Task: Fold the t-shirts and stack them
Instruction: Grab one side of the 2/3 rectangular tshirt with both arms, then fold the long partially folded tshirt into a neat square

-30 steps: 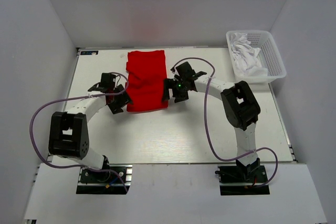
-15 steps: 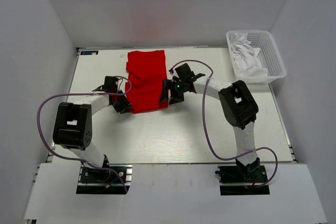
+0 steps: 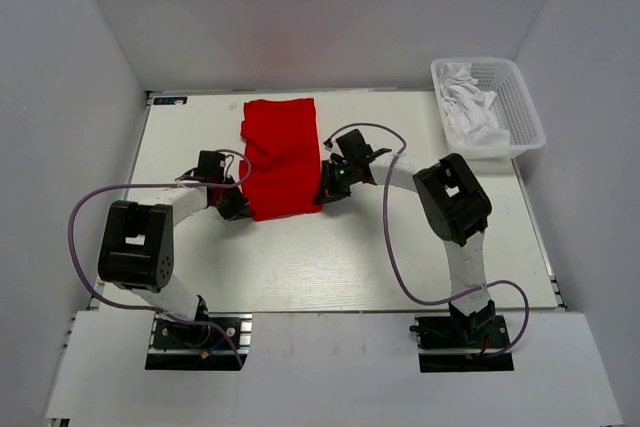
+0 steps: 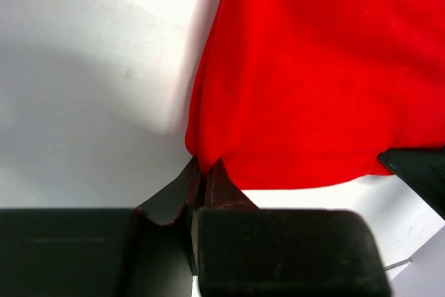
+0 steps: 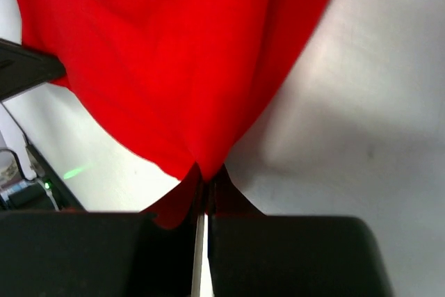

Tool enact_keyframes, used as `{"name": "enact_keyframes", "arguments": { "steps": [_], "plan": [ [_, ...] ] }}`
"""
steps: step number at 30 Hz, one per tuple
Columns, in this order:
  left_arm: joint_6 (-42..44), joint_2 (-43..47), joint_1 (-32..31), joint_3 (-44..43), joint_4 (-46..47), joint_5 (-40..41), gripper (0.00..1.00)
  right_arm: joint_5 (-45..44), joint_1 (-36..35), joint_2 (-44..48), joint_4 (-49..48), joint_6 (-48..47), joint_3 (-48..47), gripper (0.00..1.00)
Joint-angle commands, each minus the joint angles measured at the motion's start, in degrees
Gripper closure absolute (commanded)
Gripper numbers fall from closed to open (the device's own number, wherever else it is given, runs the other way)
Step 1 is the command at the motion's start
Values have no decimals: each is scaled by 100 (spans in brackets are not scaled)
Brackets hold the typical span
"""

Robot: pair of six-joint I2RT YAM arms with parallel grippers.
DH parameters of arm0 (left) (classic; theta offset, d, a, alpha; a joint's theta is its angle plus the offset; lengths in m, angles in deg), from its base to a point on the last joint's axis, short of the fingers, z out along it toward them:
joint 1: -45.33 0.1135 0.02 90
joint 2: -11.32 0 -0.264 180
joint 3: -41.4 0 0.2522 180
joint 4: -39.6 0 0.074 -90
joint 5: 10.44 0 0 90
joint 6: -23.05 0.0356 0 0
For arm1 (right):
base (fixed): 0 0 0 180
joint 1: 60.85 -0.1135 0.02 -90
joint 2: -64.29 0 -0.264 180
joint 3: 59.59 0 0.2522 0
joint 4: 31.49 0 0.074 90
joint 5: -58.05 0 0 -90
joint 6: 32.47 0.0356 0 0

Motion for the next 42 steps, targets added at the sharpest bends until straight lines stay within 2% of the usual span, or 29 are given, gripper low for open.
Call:
{"name": "enact_keyframes", "arguments": {
  "steps": [1, 5, 6, 8, 9, 10, 12, 13, 15, 17, 18, 23, 29, 32, 42],
  "plan": [
    [-15, 577, -51, 276, -301, -60, 100, -47, -17, 520, -37, -185, 531, 100],
    [-68, 1420, -51, 530, -811, -692, 100, 226, -79, 960, 269, -440, 883, 100],
    [-68, 1666, -112, 601, -908, -841, 100, 591, -105, 1326, 314, -449, 1214, 100],
    [-68, 2448, -112, 725, -1276, -1044, 100, 761, -184, 1653, 541, -458, 1471, 100],
    [-68, 2685, -112, 725, -1521, -1201, 100, 745, -202, 2168, 630, -458, 1760, 100],
    [-68, 3088, -165, 629, -1646, -1290, 100, 736, -202, 2330, 1083, -466, 1806, 100],
    [28, 3328, -165, 428, -1892, -1475, 100, 779, -202, 2681, 1499, -554, 1781, 100],
    [98, 3382, -165, 78, -2319, -1476, 100, 867, -211, 2857, 1875, -589, 1676, 100],
    [369, 3382, -165, -545, -2926, -1406, 100, 1312, -193, 3113, 2500, -721, 1421, 100],
    [511, 3312, -165, -899, -3149, -1492, 100, 1473, -176, 3245, 2739, -783, 1192, 100],
    [564, 3242, -165, -1084, -3150, -1580, 100, 1735, -176, 3289, 2940, -800, 1043, 100],
    [565, 2908, -165, -1208, -2518, -2019, 100, 1940, -141, 3211, 3144, -722, 471, 100],
    [328, 2390, -34, -1313, -1403, -2126, 100, 1695, 123, 3237, 2617, -213, 391, 100],
    [258, 2047, -33, -1559, -1156, -2039, 100, 1702, 299, 3089, 2363, -10, 400, 100],
    [204, 1352, -33, -1736, -1103, -1880, 100, 1826, 738, 2403, 2221, -123, -153, 100]
  ]
}}
